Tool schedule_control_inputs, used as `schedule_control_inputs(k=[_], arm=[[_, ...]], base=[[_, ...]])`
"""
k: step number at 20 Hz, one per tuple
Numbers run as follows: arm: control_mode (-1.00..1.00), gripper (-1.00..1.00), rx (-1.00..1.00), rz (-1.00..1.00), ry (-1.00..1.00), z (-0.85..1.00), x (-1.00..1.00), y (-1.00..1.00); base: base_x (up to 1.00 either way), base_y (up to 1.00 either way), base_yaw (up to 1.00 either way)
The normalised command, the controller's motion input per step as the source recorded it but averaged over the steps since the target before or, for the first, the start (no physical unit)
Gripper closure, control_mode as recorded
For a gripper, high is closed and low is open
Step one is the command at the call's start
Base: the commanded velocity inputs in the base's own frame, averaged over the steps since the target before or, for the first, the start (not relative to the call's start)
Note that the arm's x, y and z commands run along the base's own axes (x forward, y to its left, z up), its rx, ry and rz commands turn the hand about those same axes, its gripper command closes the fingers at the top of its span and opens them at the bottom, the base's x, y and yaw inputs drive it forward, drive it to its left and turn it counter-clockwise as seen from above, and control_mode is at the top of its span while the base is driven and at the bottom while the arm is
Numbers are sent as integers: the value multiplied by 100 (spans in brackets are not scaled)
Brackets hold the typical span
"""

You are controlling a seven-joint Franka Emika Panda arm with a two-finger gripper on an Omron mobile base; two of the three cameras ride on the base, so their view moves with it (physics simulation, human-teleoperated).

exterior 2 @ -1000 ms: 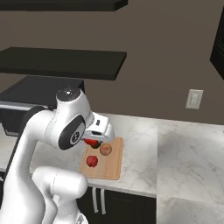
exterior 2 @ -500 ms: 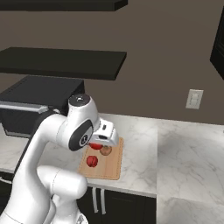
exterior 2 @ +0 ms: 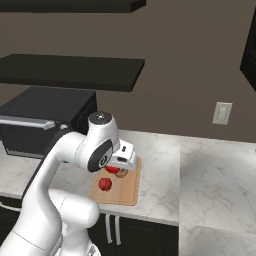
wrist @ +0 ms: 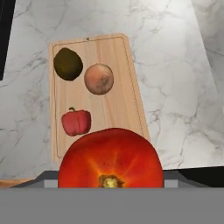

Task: Place the avocado, onion, tomato, and bell pepper on the cutting board.

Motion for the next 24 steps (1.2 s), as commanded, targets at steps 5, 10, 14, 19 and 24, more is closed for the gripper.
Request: schedule_control_inputs(k=[5, 10, 14, 19, 24], arm=[[-100, 100, 4, 2, 0, -29, 17, -9], [-100, 100, 0, 2, 0, -41, 24, -9], [-100, 100, 0, 2, 1, -40, 25, -6], [-100, 100, 1, 3, 0, -26, 12, -8], [-100, 100, 3, 4, 1, -24, 8, -6]], base=[[0, 0, 0], [0, 0, 0], [0, 0, 0], [0, 0, 0], [0, 0, 0]])
